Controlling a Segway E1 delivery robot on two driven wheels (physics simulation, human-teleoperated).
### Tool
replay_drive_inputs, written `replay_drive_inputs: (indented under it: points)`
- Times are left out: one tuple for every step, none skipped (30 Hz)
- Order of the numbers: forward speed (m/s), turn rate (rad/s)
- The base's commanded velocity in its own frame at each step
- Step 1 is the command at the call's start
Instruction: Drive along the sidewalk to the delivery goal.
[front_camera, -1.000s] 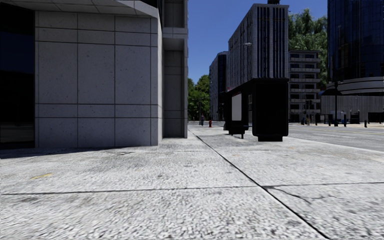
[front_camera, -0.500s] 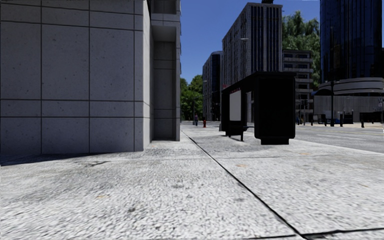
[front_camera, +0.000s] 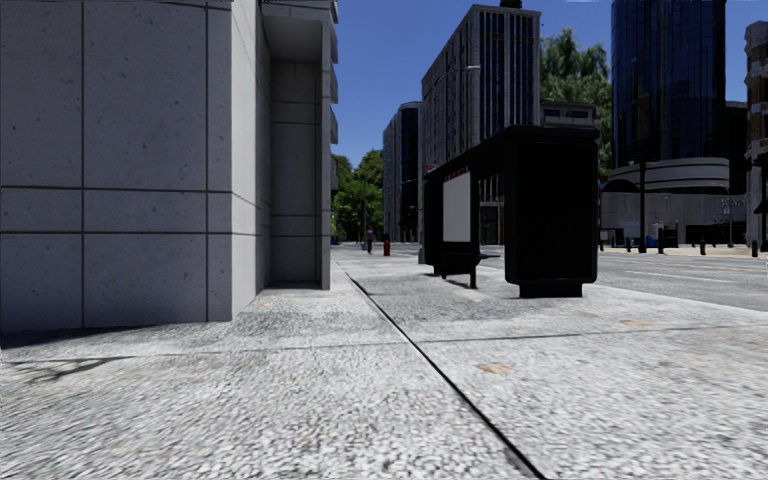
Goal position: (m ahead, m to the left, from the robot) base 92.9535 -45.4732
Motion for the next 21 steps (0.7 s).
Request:
replay_drive_inputs:
  points:
    - [2.0,-0.25]
    - [2.0,-0.25]
    - [2.0,-0.25]
    - [2.0,-0.25]
    - [2.0,-0.25]
    - [2.0,-0.25]
    - [2.0,-0.25]
    - [2.0,-0.25]
    - [2.0,-0.25]
    - [2.0,-0.25]
    - [2.0,-0.25]
    - [2.0,-0.25]
    - [2.0,-0.25]
    - [2.0,-0.25]
    - [2.0,-0.25]
    - [2.0,-0.05]
    - [2.0,0.0]
    - [2.0,0.0]
    - [2.0,0.0]
    - [2.0,0.0]
    - [2.0,0.0]
